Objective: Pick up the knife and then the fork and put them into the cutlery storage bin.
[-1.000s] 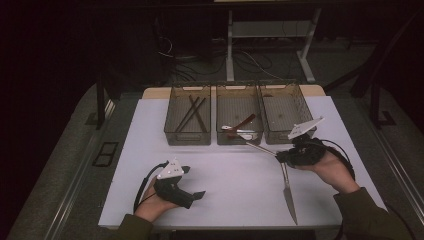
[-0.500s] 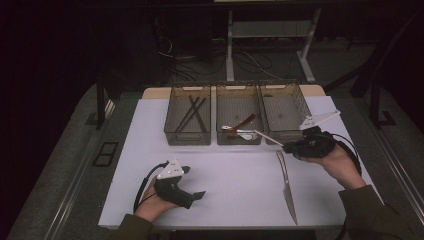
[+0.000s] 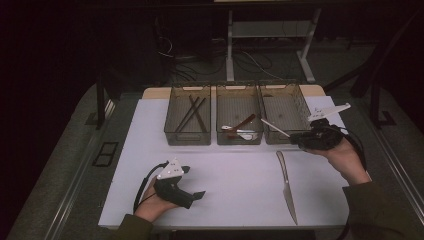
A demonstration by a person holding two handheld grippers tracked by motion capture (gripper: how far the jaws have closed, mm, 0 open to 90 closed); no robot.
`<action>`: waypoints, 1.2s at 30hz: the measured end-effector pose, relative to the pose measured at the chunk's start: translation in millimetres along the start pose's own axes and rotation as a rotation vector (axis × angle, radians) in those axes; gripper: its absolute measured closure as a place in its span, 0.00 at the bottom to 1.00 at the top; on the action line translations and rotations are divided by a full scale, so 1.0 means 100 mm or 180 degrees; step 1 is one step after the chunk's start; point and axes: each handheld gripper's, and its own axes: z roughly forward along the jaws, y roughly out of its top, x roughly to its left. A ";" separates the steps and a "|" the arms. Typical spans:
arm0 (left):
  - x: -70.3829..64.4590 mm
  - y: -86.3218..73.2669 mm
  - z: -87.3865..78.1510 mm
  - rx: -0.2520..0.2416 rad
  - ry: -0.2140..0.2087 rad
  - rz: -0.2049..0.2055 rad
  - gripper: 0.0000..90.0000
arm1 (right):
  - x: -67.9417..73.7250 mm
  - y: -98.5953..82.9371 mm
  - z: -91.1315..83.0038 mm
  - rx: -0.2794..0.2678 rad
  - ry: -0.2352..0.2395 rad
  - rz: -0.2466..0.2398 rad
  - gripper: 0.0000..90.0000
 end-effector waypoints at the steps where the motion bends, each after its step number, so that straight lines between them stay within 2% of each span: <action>1: 0.00 0.00 0.00 0.0000 0.0003 0.0002 0.00 | -0.01 0.01 0.00 -0.0013 -0.0024 -0.0009 0.93; 12: 0.01 0.00 -0.01 -0.0003 0.0054 0.0018 0.00 | -0.26 0.13 -0.05 -0.0158 -0.0140 0.0172 0.93; 26: 0.00 0.00 -0.02 -0.0049 0.0018 0.0009 0.00 | -0.55 0.33 0.00 -0.0079 -0.0316 0.0345 0.93; 36: 0.00 0.00 -0.01 -0.0049 0.0009 0.0018 0.00 | -0.81 0.42 0.11 -0.0033 -0.0405 0.0527 0.93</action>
